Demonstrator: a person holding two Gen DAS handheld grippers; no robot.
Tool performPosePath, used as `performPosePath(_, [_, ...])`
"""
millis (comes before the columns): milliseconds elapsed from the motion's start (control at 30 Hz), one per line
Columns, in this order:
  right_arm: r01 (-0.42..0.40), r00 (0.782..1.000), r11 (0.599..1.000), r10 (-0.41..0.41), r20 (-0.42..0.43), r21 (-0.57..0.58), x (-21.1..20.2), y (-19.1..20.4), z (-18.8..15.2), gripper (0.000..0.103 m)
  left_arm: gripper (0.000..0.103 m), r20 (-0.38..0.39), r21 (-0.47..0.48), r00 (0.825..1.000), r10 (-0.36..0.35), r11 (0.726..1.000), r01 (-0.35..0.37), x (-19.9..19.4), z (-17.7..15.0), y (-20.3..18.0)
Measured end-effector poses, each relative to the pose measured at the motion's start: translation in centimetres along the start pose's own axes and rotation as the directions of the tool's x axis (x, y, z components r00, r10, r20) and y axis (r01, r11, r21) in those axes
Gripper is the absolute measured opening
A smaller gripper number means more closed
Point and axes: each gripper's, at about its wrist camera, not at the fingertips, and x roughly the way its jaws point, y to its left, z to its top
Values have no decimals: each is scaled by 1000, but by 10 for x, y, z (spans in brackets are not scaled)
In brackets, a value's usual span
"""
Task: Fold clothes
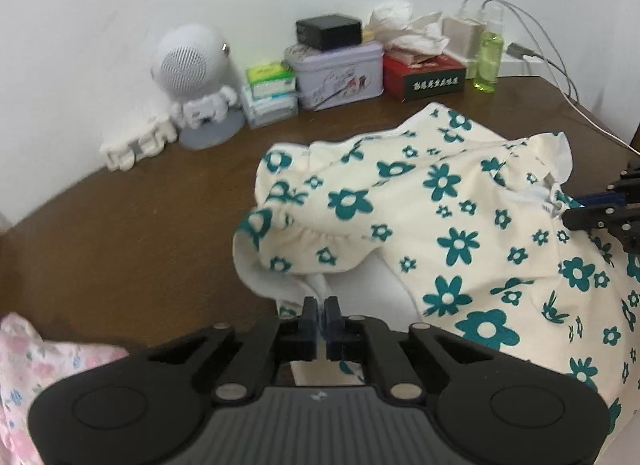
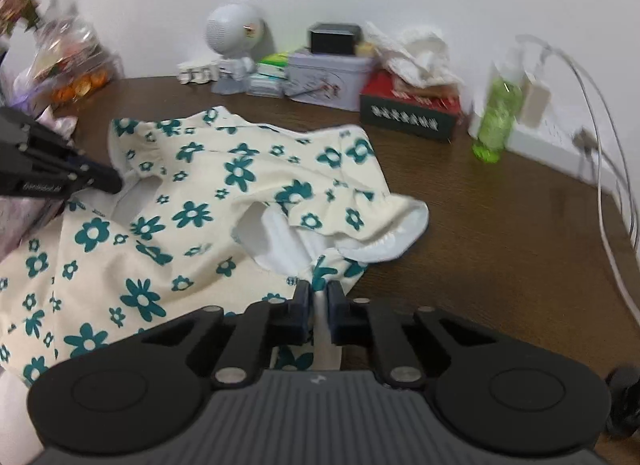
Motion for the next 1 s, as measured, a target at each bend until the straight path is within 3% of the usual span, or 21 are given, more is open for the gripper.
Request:
performPosePath(33, [-4,1000,1000,4,7,13,-3,-2,-1,18,12,-2,-12,1000,-3,1000,3,-1,-1,2])
performPosePath(67, [-8,1000,1000,7,14,25,-7,-3,-2,22,27,2,-25,1000,-11,1000,11,-3,-2,5])
performPosePath(133, [-16,999,999,14,29,50,-14,-6,-4,31,43,48,-42,998,-32,999,34,-21,-7,10])
performPosePath(267, [-36,998,997,33,50,66,-38,-7,-15,33,44,74,-17,996,-46,999,47,-53,-26,12])
performPosePath(400, [-67,997,998,66,40,7,-75,11,-39,38,44,21,85,993,-113,990,111,-77,-57,-8])
performPosePath(533, [-59,998,998,60,24,-29,-93,32,-58,42,44,-37,160,991,-131,978,135,-76,-78,-39])
performPosePath(667, [-56,998,998,56,-5,-2,-94,41,-74,43,44,-72,175,992,-107,978,118,-62,-79,-58])
performPosePath(733, [-58,998,998,58,-1,-1,-98,45,-82,47,41,-79,172,992,-97,979,109,-58,-79,-64])
performPosePath(800, [-53,999,999,53,9,-11,-105,50,-88,52,8,-79,170,992,-96,980,108,-55,-79,-69])
performPosePath(833, [-51,999,999,52,13,-17,-108,53,-91,53,2,-87,151,991,-98,982,111,-55,-77,-69])
performPosePath(1000, [-46,999,999,46,0,-21,-112,56,-105,54,0,-4,100,999,-53,994,53,-86,-74,-59])
